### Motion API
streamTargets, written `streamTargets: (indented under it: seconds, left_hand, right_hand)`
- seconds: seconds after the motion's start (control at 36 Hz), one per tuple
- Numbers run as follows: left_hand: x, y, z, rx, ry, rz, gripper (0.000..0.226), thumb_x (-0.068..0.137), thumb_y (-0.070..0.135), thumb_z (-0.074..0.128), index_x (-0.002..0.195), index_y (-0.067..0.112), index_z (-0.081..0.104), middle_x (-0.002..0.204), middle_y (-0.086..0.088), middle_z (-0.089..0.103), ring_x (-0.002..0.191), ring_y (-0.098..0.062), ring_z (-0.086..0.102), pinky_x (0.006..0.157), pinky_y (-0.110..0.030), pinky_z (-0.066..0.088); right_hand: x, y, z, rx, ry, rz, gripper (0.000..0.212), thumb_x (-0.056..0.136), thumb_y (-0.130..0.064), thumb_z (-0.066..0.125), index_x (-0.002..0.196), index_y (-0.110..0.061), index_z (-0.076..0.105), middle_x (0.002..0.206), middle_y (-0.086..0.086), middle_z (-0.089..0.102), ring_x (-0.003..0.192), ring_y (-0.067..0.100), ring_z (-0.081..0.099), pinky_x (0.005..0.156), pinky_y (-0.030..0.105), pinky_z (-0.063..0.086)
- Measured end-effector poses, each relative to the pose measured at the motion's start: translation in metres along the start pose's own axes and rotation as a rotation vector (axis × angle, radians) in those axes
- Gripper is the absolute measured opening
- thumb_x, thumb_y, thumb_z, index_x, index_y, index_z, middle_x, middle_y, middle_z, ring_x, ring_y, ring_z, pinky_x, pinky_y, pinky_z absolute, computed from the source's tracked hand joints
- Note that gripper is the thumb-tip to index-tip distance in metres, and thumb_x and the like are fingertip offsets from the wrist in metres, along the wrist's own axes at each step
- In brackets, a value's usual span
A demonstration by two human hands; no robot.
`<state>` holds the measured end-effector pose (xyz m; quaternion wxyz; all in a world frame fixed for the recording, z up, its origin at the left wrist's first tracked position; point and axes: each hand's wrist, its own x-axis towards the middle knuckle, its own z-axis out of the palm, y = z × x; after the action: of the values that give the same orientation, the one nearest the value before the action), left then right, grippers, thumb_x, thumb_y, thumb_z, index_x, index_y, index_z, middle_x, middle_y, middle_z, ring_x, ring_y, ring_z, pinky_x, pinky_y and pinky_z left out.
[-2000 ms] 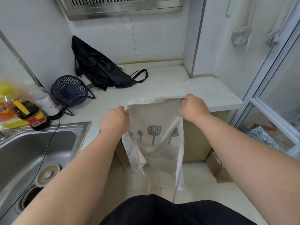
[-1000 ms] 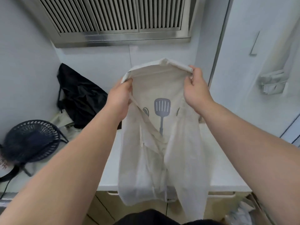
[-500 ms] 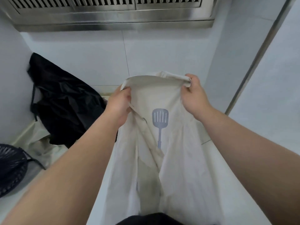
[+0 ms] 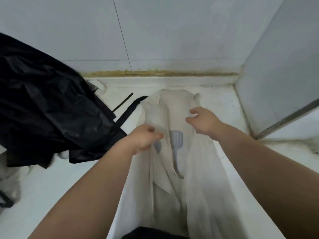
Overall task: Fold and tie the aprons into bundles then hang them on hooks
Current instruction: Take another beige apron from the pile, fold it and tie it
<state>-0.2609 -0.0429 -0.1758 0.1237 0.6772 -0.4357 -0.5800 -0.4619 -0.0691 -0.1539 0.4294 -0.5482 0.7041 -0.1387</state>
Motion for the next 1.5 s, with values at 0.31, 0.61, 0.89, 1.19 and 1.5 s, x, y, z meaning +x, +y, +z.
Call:
streamTargets:
  seconds: [0.31, 0.61, 0.89, 1.19, 1.5]
  left_hand:
    - [-0.006, -0.006, 0.038, 0.458, -0.071, 0.175, 0.036, 0.085, 0.045, 0.067, 0.063, 0.021, 0.051, 0.062, 0.006, 0.051, 0.064, -0.013, 0.054, 0.056, -0.024, 0.036]
    - [-0.008, 0.06, 0.0, -0.831, 0.025, 0.249, 0.018, 0.098, 0.013, 0.053, 0.08, 0.013, 0.048, 0.07, -0.003, 0.053, 0.055, -0.005, 0.066, 0.052, -0.015, 0.054]
    - [-0.004, 0.093, -0.034, -1.304, -0.116, 0.385, 0.014, 0.099, 0.013, 0.049, 0.087, 0.006, 0.053, 0.065, -0.003, 0.065, 0.075, -0.02, 0.073, 0.063, -0.024, 0.058]
    - [0.027, 0.082, -0.039, -1.311, -0.083, 0.316, 0.019, 0.1, 0.013, 0.046, 0.087, 0.004, 0.055, 0.065, -0.002, 0.067, 0.073, -0.015, 0.073, 0.06, -0.021, 0.057]
    - [0.047, 0.07, -0.045, -1.24, 0.231, 0.219, 0.012, 0.101, 0.011, 0.046, 0.092, 0.005, 0.051, 0.075, -0.006, 0.061, 0.061, -0.006, 0.068, 0.054, -0.017, 0.055]
  right_hand:
    - [-0.019, 0.025, 0.026, -0.069, -0.159, -0.03, 0.044, 0.088, -0.022, 0.064, 0.13, -0.013, 0.053, 0.121, 0.008, 0.059, 0.094, 0.017, 0.056, 0.076, 0.021, 0.044]
    - [-0.022, -0.009, 0.007, -0.219, -0.437, -0.065, 0.068, 0.077, -0.043, 0.075, 0.136, -0.021, 0.049, 0.111, -0.004, 0.051, 0.099, 0.012, 0.055, 0.076, 0.019, 0.047]
    - [0.017, -0.043, 0.006, -0.196, -0.163, -0.125, 0.095, 0.08, -0.049, 0.068, 0.151, -0.025, 0.01, 0.13, 0.003, 0.044, 0.092, 0.018, 0.054, 0.047, 0.025, 0.05]
    - [0.065, -0.052, 0.027, 0.029, -0.136, -0.088, 0.091, 0.079, -0.054, 0.067, 0.15, -0.026, 0.016, 0.113, 0.002, 0.05, 0.082, 0.016, 0.055, 0.041, 0.021, 0.042]
    - [0.096, -0.06, 0.019, 0.07, 0.412, -0.15, 0.012, 0.092, -0.016, 0.054, 0.098, -0.009, 0.061, 0.103, 0.013, 0.065, 0.095, 0.028, 0.06, 0.072, 0.027, 0.04]
